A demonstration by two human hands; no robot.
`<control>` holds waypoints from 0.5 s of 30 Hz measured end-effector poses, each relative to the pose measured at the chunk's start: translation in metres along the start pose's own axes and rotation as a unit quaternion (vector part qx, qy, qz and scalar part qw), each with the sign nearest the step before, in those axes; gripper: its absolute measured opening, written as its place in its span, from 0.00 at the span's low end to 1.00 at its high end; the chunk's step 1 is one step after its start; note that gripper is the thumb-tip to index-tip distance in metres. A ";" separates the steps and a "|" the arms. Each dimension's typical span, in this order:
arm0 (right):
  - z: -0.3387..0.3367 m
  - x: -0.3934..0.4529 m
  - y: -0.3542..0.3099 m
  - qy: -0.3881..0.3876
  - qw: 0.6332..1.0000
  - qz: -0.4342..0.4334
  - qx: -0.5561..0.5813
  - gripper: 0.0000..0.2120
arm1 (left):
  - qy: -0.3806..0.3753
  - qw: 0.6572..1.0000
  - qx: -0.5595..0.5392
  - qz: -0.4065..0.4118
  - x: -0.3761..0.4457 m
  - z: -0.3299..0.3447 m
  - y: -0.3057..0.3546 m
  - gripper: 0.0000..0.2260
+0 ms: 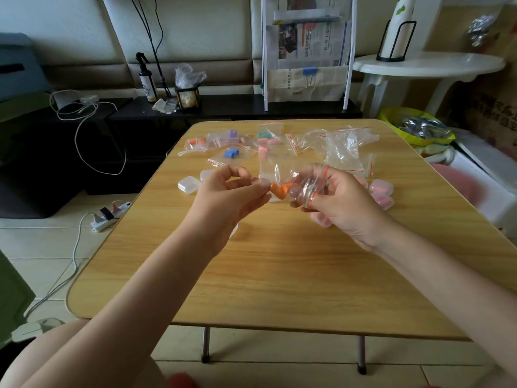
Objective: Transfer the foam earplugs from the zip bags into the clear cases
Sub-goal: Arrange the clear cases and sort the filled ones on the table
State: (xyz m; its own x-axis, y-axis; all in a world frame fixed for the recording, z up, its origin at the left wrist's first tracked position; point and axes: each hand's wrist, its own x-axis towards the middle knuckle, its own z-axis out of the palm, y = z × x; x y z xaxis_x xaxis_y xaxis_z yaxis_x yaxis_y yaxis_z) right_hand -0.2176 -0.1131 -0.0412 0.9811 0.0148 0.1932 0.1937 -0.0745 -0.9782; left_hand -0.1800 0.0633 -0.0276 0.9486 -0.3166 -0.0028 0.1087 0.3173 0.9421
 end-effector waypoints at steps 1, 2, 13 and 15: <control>0.000 0.000 0.000 -0.007 1.000 -0.002 -0.007 0.10 | -0.002 1.000 -0.003 -0.003 0.000 0.001 -0.001 0.11; 0.000 0.000 0.001 -0.019 1.000 -0.004 -0.018 0.09 | -0.005 1.000 -0.004 -0.005 -0.001 0.002 -0.002 0.12; 0.008 -0.003 0.005 -0.040 0.998 -0.014 -0.044 0.16 | -0.039 0.994 -0.099 -0.033 -0.001 0.008 -0.013 0.10; 0.012 -0.003 0.009 -0.007 0.999 -0.018 -0.046 0.15 | -0.031 0.993 -0.109 -0.025 0.000 0.007 -0.013 0.11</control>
State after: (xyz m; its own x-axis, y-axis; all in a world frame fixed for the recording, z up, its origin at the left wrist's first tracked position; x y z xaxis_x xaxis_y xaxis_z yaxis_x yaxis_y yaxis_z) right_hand -0.2192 -0.1015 -0.0514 0.9734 0.0331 0.2267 0.2290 -0.1643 -0.9595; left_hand -0.1840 0.0530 -0.0376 0.9211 -0.3887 -0.0218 0.2241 0.4838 0.8460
